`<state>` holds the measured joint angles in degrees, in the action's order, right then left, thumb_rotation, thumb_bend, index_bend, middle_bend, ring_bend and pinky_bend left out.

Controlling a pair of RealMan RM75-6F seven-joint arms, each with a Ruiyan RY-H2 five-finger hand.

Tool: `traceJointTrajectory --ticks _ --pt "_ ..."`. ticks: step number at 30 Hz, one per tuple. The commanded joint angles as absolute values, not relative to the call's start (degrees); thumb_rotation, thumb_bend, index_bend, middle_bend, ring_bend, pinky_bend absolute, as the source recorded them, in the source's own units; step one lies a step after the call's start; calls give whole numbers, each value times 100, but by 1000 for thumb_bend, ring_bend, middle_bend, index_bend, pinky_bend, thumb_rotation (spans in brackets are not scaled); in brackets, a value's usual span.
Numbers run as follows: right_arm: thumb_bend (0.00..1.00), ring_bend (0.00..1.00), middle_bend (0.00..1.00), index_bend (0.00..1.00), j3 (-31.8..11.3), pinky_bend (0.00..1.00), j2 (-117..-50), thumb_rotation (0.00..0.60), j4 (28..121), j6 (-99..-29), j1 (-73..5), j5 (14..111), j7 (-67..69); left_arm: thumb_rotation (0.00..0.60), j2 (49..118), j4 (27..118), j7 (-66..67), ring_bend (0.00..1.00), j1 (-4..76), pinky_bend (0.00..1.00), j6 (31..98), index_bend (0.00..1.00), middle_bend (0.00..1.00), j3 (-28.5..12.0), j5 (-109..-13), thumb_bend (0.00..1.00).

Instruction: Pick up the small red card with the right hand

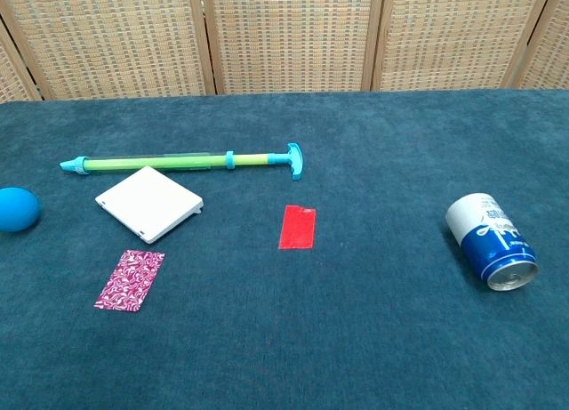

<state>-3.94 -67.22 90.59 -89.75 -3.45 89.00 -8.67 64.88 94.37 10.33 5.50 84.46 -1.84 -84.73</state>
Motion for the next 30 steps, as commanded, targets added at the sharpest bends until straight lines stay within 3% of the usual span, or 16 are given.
traceJointTrajectory --ticks 1,30 --pt "88 0 0 0 -389 0 -6715 600 9056 -8946 -350 8887 -869 600 6490 9437 1039 0 552 52 8438 0 0 -181 -8471 132" --pt "87 0 0 8 -362 0 -6652 600 9029 -8704 -459 8914 -564 600 6487 9500 1098 0 510 52 8552 0 0 -192 -8525 136"
